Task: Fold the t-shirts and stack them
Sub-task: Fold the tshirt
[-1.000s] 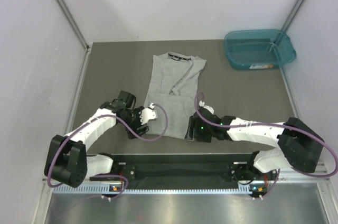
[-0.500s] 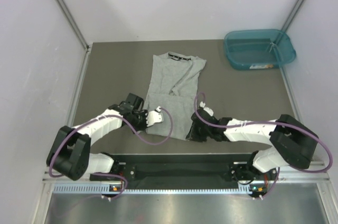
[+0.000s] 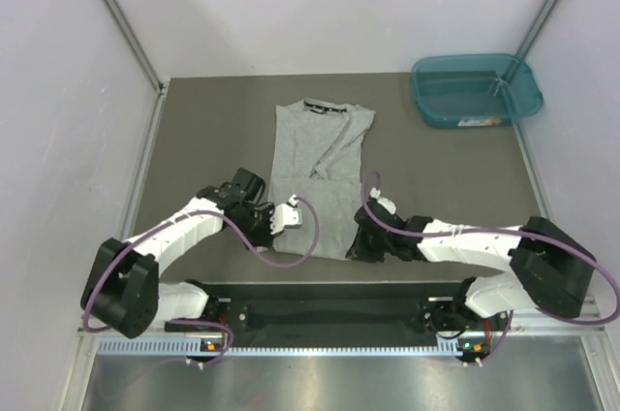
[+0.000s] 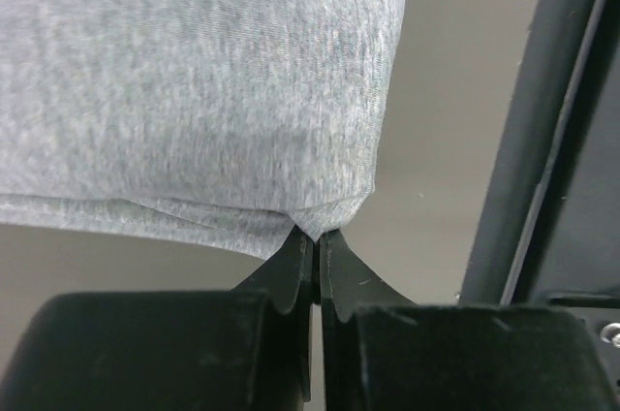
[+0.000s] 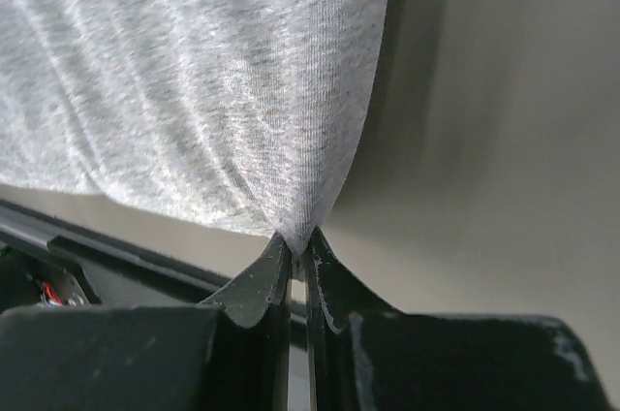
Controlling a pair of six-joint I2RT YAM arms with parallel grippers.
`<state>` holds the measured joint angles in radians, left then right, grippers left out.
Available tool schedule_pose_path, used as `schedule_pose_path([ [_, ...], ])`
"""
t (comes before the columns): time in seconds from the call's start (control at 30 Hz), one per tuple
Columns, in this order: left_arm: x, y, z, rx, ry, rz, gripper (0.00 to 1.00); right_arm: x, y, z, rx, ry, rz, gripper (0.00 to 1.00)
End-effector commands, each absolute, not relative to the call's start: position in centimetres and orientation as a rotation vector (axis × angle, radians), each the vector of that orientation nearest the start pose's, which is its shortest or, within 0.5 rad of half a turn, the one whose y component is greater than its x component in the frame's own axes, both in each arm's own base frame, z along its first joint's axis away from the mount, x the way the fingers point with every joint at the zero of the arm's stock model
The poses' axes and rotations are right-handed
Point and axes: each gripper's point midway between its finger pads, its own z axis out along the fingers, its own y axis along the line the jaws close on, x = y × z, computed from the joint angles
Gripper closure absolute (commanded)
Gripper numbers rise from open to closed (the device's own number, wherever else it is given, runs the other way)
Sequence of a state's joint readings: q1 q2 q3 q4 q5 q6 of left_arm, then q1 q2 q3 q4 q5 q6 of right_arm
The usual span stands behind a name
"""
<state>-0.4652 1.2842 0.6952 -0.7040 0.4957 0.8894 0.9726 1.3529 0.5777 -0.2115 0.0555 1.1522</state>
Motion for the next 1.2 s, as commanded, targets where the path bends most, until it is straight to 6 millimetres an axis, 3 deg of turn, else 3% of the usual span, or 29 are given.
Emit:
schedule_pose_path([
  [0.0, 16.3, -15.7, 6.3, 1.736, 2.041, -0.674, 1.0, 14.4, 27.8, 5.8, 0.201, 2.684, 0.753, 1.0],
  [0.17, 16.6, -16.2, 8.9, 1.634, 2.089, -0.691, 1.0, 14.2, 27.8, 8.7, 0.18, 2.664, 0.829, 1.0],
  [0.27, 18.5, -16.9, 10.2, 1.58, 2.127, -0.672, 1.0, 16.3, 27.5, 11.1, 0.17, 2.621, 0.863, 1.0],
  [0.3, 19.1, -17.1, 10.0, 1.568, 2.165, -0.672, 1.0, 17.4, 27.5, 11.9, 0.133, 2.6, 0.868, 1.0],
  [0.33, 20.7, -17.6, 11.3, 1.547, 2.148, -0.642, 1.0, 18.9, 26.9, 12.3, 0.162, 2.594, 0.873, 1.0],
  [0.4, 22.1, -18.1, 11.6, 1.513, 2.203, -0.649, 1.0, 21.2, 26.6, 13.2, 0.107, 2.577, 0.85, 1.0],
  [0.43, 24.0, -19.0, 13.4, 1.482, 2.165, -0.636, 1.0, 22.7, 26.0, 13.5, 0.125, 2.569, 0.836, 1.0],
  [0.5, 26.4, -19.4, 13.9, 1.417, 2.194, -0.642, 1.0, 25.9, 25.5, 14.2, 0.103, 2.548, 0.803, 1.0],
  [0.53, 28.3, -19.9, 15.6, 1.385, 2.158, -0.623, 1.0, 27.0, 25.4, 14.4, 0.097, 2.539, 0.798, 1.0],
  [0.6, 30.8, -19.4, 15.2, 1.32, 2.218, -0.608, 1.0, 30.2, 26.0, 15.3, 0.07, 2.512, 0.792, 1.0],
  [0.67, 33.8, -18.4, 16.4, 1.248, 2.224, -0.549, 1.0, 32.9, 25.7, 15.9, 0.085, 2.491, 0.787, 1.0],
  [0.7, 34.9, -18.1, 15.6, 1.222, 2.256, -0.552, 1.0, 34.8, 26.1, 16.2, 0.073, 2.476, 0.781, 1.0],
  [0.77, 37.8, -17.1, 17.1, 1.142, 2.246, -0.522, 1.0, 37.3, 25.4, 16.5, 0.104, 2.461, 0.775, 1.0],
  [0.8, 39.0, -16.7, 16.1, 1.126, 2.281, -0.498, 1.0, 38.9, 25.6, 16.6, 0.11, 2.45, 0.775, 1.0],
  [0.83, 40.6, -16.5, 17.2, 1.107, 2.255, -0.462, 1.0, 40.1, 24.8, 16.6, 0.138, 2.444, 0.767, 1.0],
  [0.87, 42.4, -16.3, 17.1, 1.091, 2.254, -0.435, 1.0, 41.6, 24.4, 16.4, 0.156, 2.436, 0.756, 1.0],
  [1.07, 47.4, -15.8, 15.8, 1.034, 2.275, -0.377, 1.0, 46.3, 22.1, 15.3, 0.24, 2.42, 0.696, 1.0],
  [1.1, 48.1, -15.6, 14.6, 1.025, 2.298, -0.375, 1.0, 47.4, 21.8, 15.2, 0.254, 2.406, 0.688, 1.0],
  [1.17, 49.6, -15.1, 14.8, 0.997, 2.293, -0.342, 1.0, 48.6, 21.5, 15.3, 0.268, 2.383, 0.69, 1.0],
])
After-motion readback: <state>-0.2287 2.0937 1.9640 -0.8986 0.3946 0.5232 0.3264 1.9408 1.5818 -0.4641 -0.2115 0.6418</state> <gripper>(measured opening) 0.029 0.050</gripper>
